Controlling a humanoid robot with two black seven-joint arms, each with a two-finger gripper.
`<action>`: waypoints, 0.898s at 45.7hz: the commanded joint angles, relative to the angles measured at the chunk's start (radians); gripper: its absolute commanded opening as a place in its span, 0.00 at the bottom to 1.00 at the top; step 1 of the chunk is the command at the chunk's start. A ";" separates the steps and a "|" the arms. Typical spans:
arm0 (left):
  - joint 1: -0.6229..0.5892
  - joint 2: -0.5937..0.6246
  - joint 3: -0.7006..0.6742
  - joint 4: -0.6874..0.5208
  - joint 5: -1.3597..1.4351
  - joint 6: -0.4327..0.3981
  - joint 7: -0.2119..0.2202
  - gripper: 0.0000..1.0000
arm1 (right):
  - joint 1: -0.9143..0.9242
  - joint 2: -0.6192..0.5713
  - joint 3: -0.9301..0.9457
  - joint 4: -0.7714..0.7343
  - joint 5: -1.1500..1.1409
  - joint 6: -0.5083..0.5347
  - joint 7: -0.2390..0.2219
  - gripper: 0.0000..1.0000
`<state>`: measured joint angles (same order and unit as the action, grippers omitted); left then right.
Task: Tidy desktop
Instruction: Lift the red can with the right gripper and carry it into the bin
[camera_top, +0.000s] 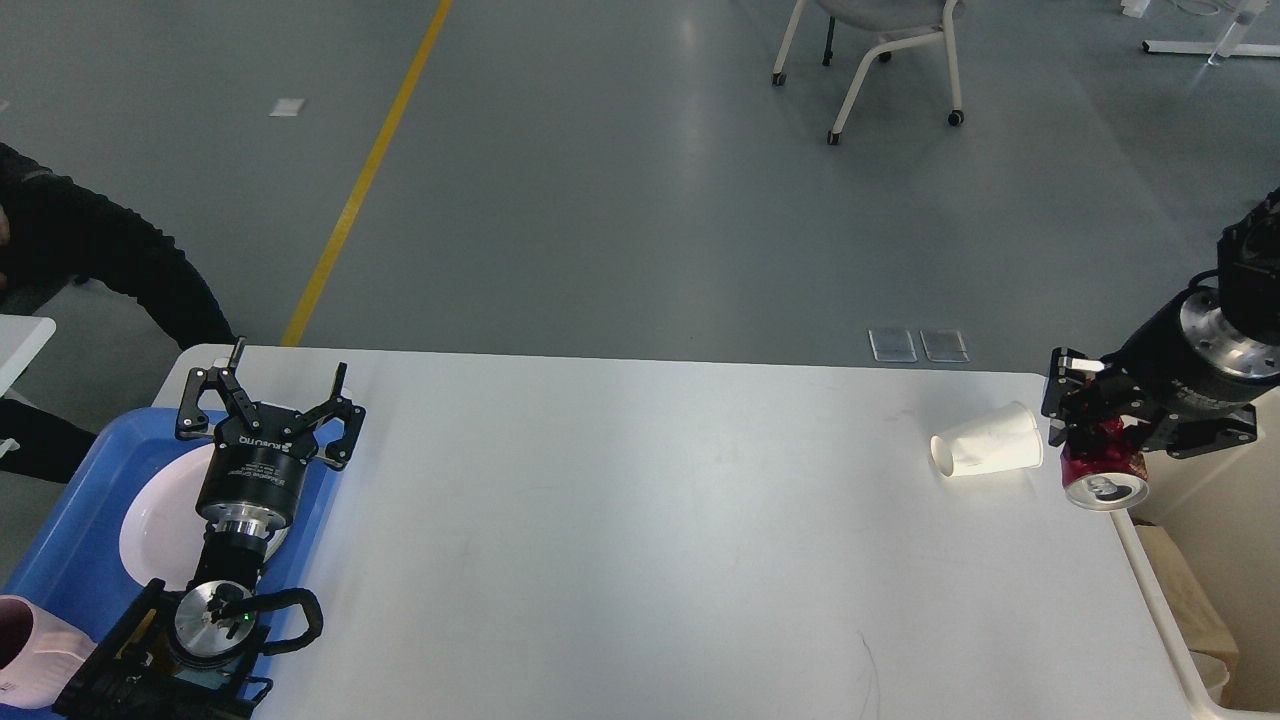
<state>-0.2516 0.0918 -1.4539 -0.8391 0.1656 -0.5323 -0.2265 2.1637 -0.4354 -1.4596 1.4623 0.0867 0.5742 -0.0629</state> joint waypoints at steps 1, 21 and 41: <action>0.000 0.000 0.000 0.000 0.000 0.000 -0.001 0.96 | 0.038 0.001 -0.056 0.044 0.057 -0.057 0.000 0.00; 0.000 0.000 0.000 0.000 0.000 0.000 -0.001 0.96 | -0.217 -0.143 -0.096 -0.184 0.053 -0.212 0.000 0.00; 0.000 -0.001 0.000 0.000 0.000 0.000 -0.001 0.96 | -1.024 -0.256 0.346 -0.828 0.065 -0.398 -0.005 0.00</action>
<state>-0.2516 0.0912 -1.4541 -0.8391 0.1658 -0.5323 -0.2257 1.3466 -0.7072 -1.2287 0.8329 0.1515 0.1949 -0.0669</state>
